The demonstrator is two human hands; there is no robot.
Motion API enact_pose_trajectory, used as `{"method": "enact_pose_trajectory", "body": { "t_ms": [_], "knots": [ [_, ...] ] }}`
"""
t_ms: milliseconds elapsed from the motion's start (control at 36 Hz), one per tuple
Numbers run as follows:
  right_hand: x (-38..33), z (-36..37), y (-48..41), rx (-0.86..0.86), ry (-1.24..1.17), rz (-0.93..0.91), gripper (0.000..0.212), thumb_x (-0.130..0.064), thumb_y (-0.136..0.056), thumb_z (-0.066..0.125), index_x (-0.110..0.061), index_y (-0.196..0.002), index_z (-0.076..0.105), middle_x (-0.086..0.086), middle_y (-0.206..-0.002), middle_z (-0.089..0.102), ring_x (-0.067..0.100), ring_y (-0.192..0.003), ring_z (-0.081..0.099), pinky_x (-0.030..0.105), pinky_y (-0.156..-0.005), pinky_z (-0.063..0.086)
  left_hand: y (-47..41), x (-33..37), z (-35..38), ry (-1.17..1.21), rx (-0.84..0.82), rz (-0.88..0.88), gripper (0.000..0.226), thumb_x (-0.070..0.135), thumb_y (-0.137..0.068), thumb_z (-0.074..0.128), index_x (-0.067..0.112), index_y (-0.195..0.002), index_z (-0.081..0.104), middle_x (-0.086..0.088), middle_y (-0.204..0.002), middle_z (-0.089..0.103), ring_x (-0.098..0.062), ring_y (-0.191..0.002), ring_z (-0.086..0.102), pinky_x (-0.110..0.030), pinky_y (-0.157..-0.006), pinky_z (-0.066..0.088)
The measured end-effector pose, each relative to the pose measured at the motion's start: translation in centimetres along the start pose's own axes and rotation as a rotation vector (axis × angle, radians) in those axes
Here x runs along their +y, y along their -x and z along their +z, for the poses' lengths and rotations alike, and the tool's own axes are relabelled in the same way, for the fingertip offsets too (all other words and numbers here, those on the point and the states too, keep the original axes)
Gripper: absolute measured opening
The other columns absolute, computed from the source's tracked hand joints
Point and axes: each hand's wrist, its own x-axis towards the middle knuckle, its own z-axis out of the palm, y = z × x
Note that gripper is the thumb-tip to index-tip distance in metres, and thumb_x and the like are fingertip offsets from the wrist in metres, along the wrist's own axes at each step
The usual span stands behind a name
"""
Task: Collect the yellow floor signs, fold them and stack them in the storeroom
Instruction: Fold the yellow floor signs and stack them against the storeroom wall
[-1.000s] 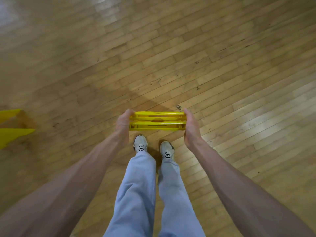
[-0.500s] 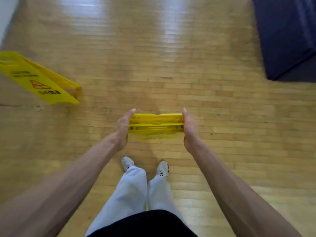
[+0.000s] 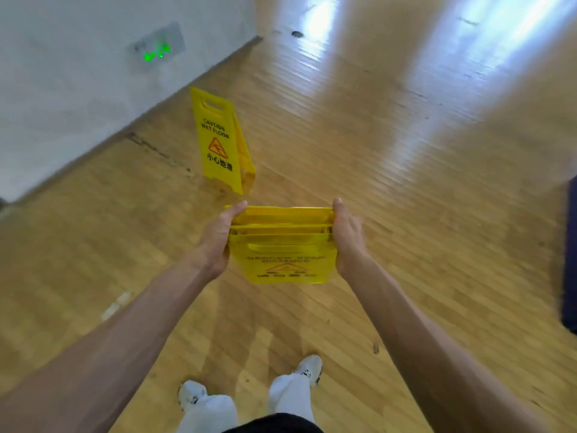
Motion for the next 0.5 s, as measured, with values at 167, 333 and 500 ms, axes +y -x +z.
{"method": "enact_pose_trajectory", "body": {
  "t_ms": [167, 333, 500],
  "knots": [
    [-0.4, 11.3, 5.2, -0.086, 0.082, -0.037, 0.040, -0.058, -0.095, 0.044, -0.022, -0.111, 0.055, 0.010, -0.126, 0.060, 0.032, -0.116, 0.057, 0.052, -0.105, 0.044, 3.4, 3.7, -11.1, 0.070, 0.017, 0.075, 0.027, 0.038, -0.097, 0.046, 0.021, -0.089, 0.065, 0.009, -0.064, 0.074, -0.002, -0.055, 0.069, -0.013, -0.045, 0.049],
    [-0.7, 23.7, 11.7, -0.261, 0.069, -0.039, 0.045, -0.057, -0.092, 0.050, -0.019, -0.112, 0.061, 0.012, -0.127, 0.063, 0.034, -0.116, 0.060, 0.055, -0.103, 0.046, 8.2, 8.1, -23.7, 0.143, 0.161, 0.163, 0.038, 0.036, -0.098, 0.044, 0.022, -0.067, 0.061, 0.010, -0.043, 0.062, 0.000, -0.039, 0.060, -0.011, -0.036, 0.042],
    [0.8, 35.8, 15.2, -0.416, 0.126, -0.073, 0.086, -0.071, -0.063, 0.052, -0.022, -0.133, 0.057, 0.009, -0.135, 0.060, 0.033, -0.122, 0.057, 0.054, -0.106, 0.043, 13.0, 10.7, -35.6, 0.217, 0.366, 0.216, 0.028, 0.036, -0.093, 0.055, 0.019, -0.072, 0.060, 0.006, -0.050, 0.065, -0.005, -0.043, 0.062, -0.014, -0.040, 0.047]
  ]
}}
